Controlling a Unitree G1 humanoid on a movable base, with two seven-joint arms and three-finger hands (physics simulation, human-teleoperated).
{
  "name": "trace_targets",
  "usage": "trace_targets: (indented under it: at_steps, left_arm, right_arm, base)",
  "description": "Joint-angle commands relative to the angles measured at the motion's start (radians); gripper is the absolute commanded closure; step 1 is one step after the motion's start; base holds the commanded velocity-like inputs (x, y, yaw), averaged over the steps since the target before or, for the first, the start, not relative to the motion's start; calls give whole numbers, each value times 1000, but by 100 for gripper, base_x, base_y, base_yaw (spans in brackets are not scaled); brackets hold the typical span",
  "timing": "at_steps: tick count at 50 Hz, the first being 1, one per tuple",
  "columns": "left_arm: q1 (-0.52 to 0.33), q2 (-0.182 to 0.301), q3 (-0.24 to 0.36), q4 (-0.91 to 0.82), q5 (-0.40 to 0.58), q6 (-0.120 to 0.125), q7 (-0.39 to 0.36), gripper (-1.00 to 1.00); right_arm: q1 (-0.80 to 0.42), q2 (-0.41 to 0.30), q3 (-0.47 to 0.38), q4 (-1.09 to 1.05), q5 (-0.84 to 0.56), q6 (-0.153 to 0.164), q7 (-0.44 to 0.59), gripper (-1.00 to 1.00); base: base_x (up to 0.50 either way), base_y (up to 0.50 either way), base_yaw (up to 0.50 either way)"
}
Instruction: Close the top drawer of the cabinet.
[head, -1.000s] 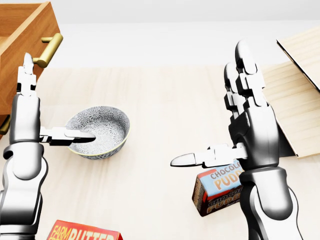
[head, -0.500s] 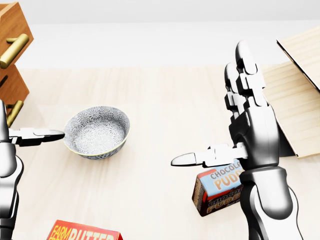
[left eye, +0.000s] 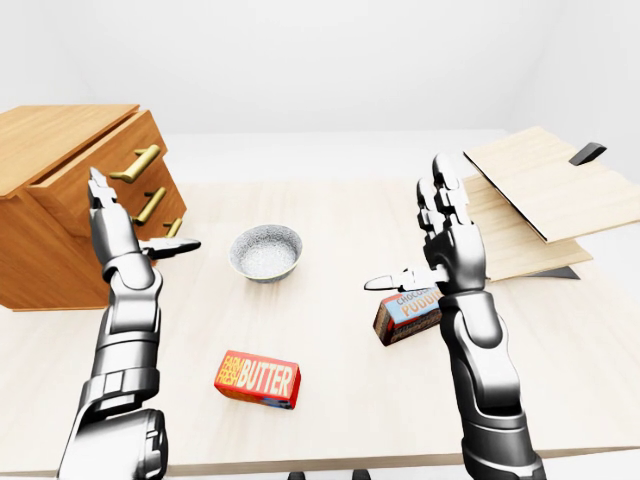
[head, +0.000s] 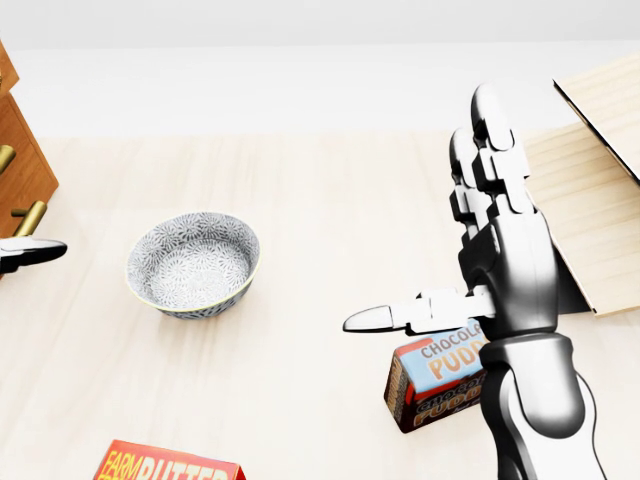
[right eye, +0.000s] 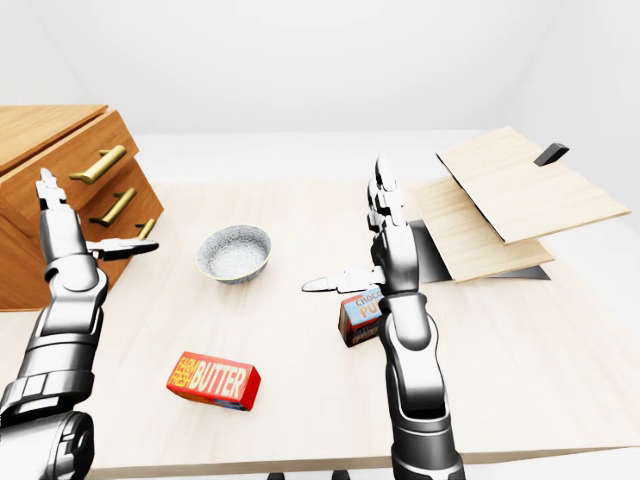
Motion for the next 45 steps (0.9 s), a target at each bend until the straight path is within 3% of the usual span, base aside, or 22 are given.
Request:
trace_targets:
  at_steps: [1, 28, 38, 45]
  left_arm:
    - [-45, 74, 33, 43, 4, 0, 24, -100]
    - [-81, 151, 56, 110, -33, 0, 55, -100]
    - [-96, 133, 36, 91, -30, 0, 47, -100]
    - [-21, 41, 26, -186, -10, 0, -16, -100]
  right_arm:
    - [-2, 1, 2, 10, -2, 0, -4, -100]
    - [13, 0, -1, -3, 0, 0, 0, -100]
    - [14, -5, -10, -11, 3, 0, 3, -100]
    - [12, -6, -11, -13, 4, 0, 4, -100]
  base:
    - [0, 0, 0]
    - [0, 0, 0]
    - [0, 0, 0]
    - [0, 0, 0]
